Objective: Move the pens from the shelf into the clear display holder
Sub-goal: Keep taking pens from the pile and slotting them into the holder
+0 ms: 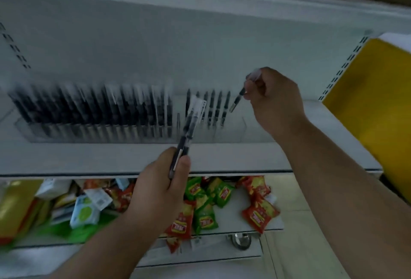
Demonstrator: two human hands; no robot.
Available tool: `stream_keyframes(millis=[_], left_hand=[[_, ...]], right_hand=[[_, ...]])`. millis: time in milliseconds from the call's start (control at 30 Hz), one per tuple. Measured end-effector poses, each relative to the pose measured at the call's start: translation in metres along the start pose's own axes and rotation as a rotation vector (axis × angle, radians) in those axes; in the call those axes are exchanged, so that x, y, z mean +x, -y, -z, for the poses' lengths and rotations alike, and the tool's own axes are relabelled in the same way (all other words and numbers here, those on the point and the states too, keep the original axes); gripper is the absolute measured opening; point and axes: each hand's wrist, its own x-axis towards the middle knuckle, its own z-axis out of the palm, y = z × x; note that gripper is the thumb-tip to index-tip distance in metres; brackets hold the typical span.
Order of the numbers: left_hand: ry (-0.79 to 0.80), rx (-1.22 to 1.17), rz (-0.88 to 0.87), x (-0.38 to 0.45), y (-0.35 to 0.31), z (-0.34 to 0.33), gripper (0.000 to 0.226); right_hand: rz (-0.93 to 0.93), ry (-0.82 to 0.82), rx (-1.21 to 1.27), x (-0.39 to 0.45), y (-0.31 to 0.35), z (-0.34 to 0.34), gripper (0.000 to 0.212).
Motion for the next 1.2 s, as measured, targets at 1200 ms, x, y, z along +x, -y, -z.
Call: stream_keyframes(millis=[1200], left_hand=[[0.028,0.084,-0.044,0.012,-0.012,-0.052,0.041]], right_hand=[[-0.249,0.413,0.35,-0.038,0.017,-0.001,0.037]])
